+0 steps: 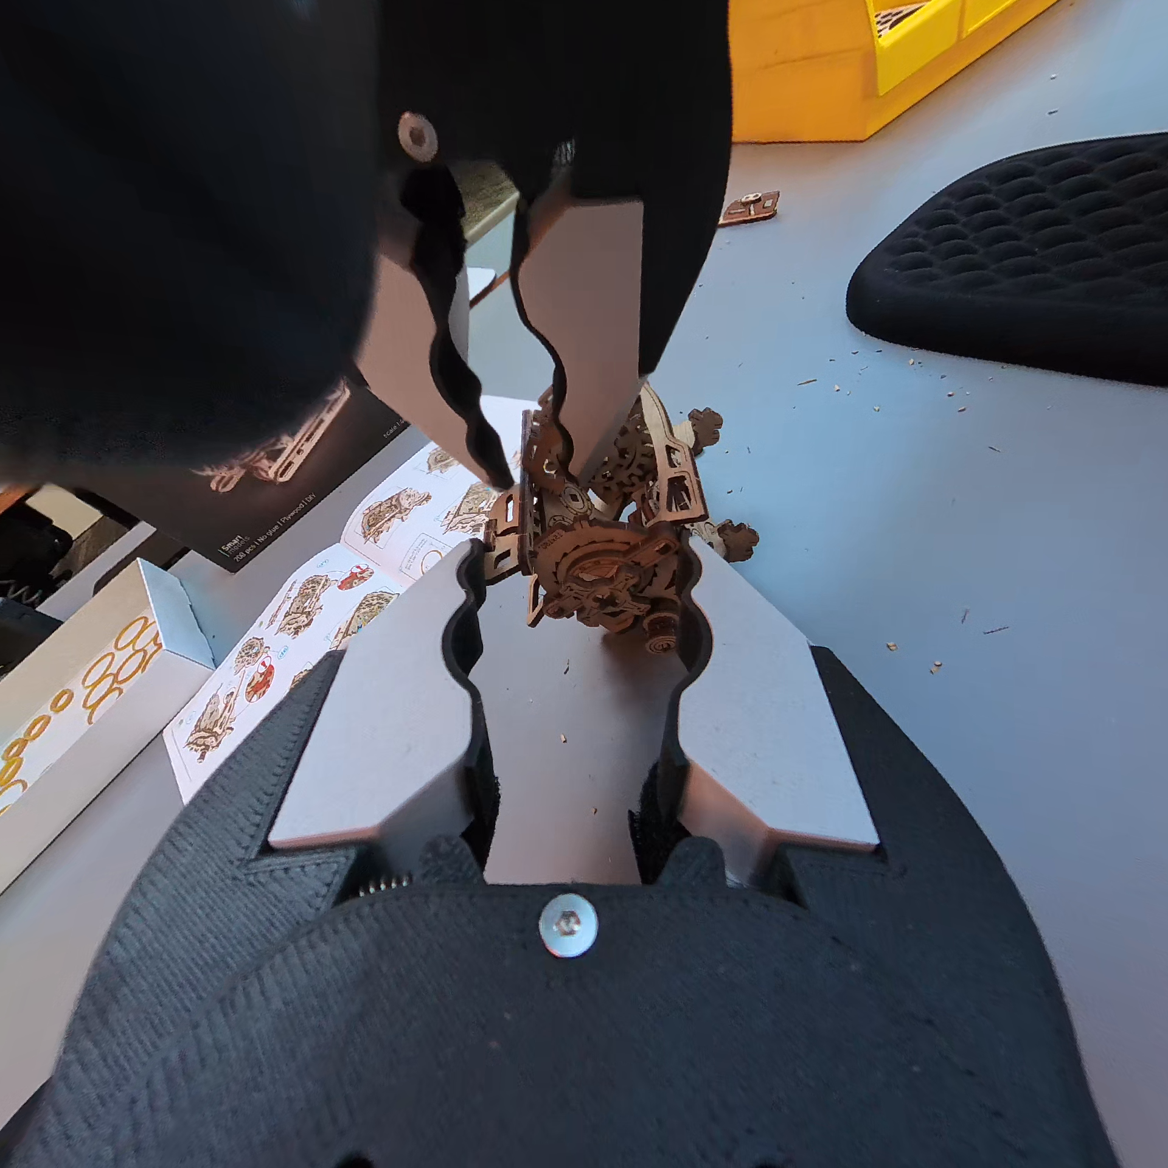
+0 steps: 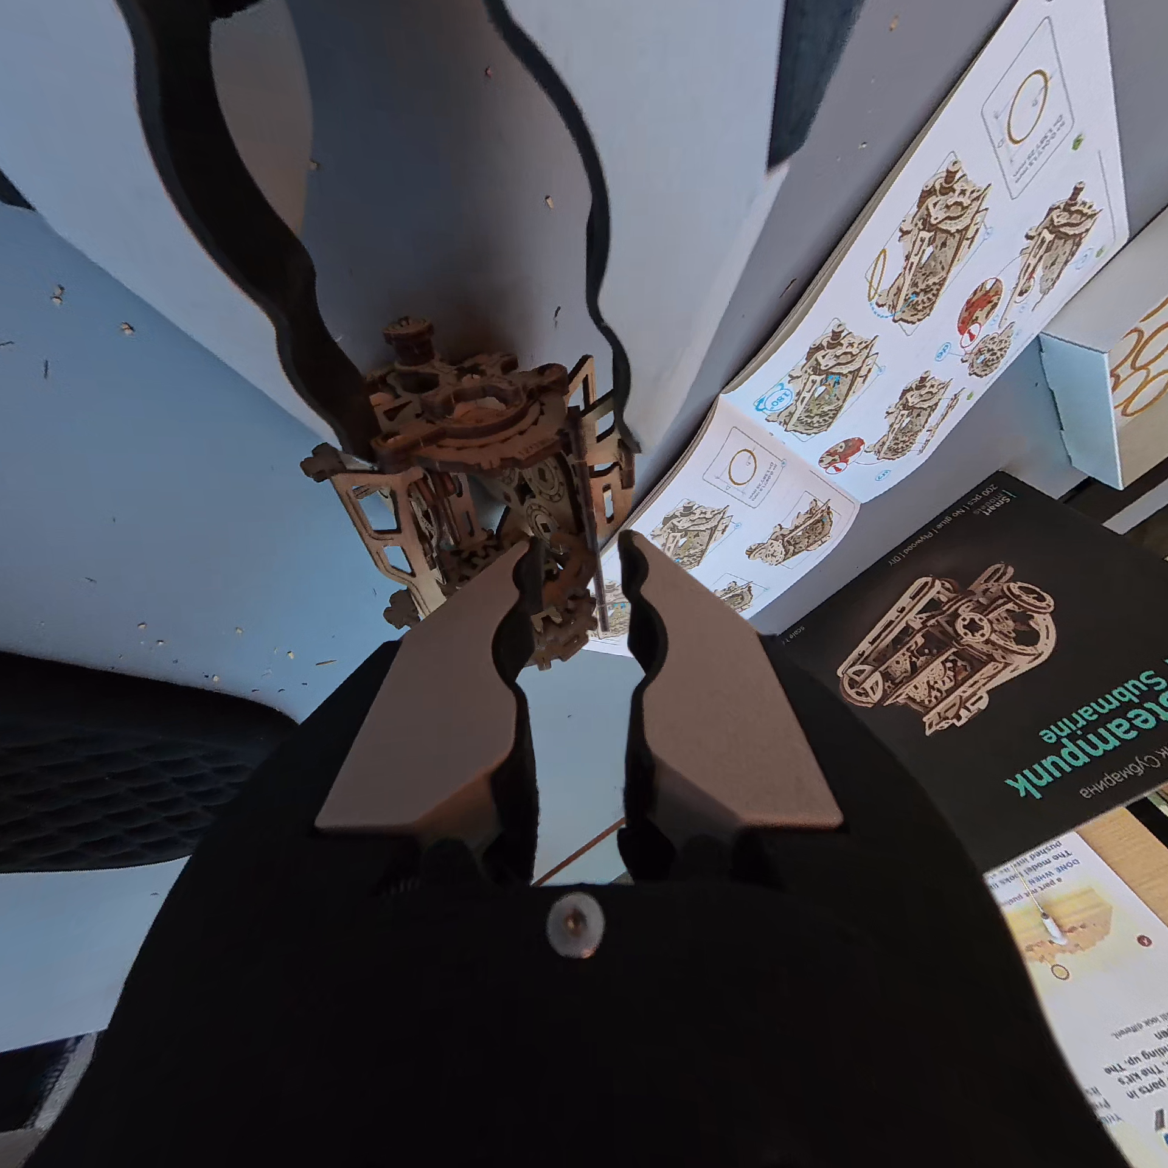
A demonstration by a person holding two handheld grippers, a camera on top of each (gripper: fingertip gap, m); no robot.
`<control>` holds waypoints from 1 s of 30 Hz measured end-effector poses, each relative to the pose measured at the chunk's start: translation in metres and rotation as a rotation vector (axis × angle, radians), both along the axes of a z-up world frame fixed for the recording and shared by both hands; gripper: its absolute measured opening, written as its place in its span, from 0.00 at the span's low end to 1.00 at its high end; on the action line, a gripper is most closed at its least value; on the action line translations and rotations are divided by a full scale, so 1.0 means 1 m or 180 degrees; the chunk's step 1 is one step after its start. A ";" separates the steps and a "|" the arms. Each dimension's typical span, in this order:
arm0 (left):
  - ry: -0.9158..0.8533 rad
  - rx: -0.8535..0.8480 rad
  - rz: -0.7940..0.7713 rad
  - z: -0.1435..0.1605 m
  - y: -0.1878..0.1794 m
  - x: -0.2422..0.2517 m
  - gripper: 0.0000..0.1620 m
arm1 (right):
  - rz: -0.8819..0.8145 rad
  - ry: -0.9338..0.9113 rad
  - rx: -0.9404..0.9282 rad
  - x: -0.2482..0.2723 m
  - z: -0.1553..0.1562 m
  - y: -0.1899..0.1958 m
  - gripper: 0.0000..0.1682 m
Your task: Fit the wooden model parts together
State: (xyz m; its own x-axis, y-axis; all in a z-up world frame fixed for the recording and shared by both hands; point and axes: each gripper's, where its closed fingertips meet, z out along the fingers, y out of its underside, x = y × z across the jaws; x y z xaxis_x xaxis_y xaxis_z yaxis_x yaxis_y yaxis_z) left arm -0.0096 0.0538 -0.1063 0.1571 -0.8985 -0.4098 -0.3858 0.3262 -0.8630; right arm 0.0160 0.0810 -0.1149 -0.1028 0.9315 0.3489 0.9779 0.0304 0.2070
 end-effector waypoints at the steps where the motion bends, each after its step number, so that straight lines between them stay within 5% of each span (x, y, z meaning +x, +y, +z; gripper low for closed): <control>1: -0.0004 0.0004 -0.0003 0.000 0.000 0.000 0.37 | -0.0018 -0.0033 -0.0004 0.001 -0.002 0.001 0.14; 30: -0.0080 0.0004 0.0007 0.001 0.001 0.001 0.37 | -0.0545 0.0264 0.0180 0.005 -0.007 0.005 0.09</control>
